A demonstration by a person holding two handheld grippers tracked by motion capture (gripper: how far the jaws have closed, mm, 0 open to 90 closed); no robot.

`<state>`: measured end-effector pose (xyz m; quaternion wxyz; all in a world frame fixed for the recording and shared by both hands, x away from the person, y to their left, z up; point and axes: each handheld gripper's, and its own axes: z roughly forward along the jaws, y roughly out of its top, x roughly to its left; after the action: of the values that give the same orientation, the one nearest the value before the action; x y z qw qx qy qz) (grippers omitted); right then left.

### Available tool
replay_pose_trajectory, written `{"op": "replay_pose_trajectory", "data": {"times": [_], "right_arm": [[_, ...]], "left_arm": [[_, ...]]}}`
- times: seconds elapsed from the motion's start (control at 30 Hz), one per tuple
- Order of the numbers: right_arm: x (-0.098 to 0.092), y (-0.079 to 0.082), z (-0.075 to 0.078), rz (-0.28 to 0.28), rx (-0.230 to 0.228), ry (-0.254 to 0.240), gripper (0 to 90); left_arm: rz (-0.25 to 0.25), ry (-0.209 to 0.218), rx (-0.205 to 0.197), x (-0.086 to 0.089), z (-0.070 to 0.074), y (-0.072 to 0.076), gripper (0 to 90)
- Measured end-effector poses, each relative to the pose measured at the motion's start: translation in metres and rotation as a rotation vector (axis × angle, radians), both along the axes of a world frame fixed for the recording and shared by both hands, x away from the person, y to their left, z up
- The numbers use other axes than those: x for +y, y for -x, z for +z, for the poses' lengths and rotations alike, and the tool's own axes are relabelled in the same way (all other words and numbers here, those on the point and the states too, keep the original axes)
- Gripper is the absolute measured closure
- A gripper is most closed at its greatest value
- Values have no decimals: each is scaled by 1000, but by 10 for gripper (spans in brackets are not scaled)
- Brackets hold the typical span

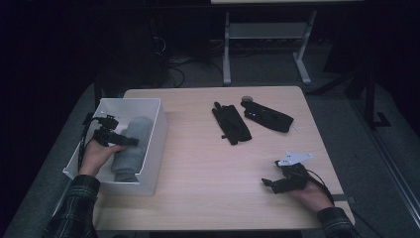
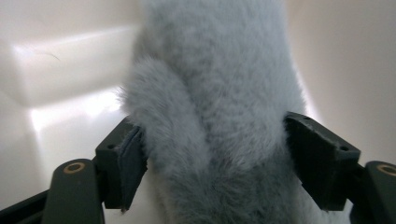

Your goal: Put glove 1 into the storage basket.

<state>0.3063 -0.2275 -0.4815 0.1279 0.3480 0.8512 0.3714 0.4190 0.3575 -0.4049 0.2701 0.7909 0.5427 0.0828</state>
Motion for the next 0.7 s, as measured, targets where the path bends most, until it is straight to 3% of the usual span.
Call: {"op": "replay_pose_trajectory", "data": {"times": [0.3,0.53,0.7], "right_arm": [[0,0,0,-1,-1,-1,128],[0,0,0,0,0,-1,128],[0,0,0,-1,0,-1,128]], "left_arm": [[26,-22,-84,-5,30,1,191],[-8,-6,-151,-13,59,6,184],[-53,16,-191,-30,81,12,184]]}}
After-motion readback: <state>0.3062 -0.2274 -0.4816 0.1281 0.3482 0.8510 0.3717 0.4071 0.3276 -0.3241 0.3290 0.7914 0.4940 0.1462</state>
